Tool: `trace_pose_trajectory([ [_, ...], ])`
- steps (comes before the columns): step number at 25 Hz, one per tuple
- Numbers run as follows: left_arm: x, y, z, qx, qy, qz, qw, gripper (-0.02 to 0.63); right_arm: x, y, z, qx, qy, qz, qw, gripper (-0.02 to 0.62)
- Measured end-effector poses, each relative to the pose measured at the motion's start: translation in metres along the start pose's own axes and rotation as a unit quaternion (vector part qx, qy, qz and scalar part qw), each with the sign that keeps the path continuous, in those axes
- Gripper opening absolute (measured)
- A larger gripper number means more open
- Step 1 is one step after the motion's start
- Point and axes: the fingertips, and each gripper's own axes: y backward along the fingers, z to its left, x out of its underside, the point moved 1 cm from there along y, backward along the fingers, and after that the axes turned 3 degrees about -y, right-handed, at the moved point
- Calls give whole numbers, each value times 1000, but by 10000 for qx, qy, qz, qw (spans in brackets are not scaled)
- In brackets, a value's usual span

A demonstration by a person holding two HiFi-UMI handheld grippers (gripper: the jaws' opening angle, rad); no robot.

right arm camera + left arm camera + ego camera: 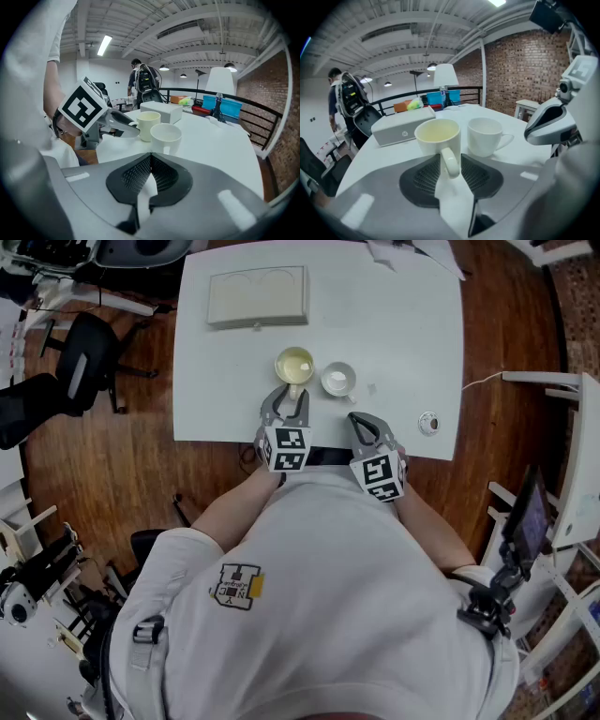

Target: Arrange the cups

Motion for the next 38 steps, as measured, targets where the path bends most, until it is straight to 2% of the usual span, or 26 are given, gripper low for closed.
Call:
trace_pose_trajectory([
  [2,2,-5,4,11,16,57,10000,135,-4,-4,-1,-36,66,-20,10000,0],
  [4,3,-8,7,105,-33,60,9999,62,-9,-8,-2,-66,108,-51,9999,0],
  [8,4,-6,8,682,-410,-127,9967,61,-17,-14,0,-118,129,-119,9998,0],
  [13,14,0,24,1508,-1094,-281,9821,58,-29,-24,9,-210,133,-213,9995,0],
  [17,18,4,35,1921,-1522,-316,9690,60,-38,-35,22,-246,103,-246,9993,0],
  [25,18,3,37,1902,-1717,-426,9657,64,-47,-64,39,-225,204,-29,9995,0],
  [31,16,6,36,2130,-1671,-482,9614,49,-60,-83,44,-7,410,76,9991,0],
  [38,21,15,47,2378,-1717,-566,9544,44,-68,-99,57,-11,525,229,9984,9],
])
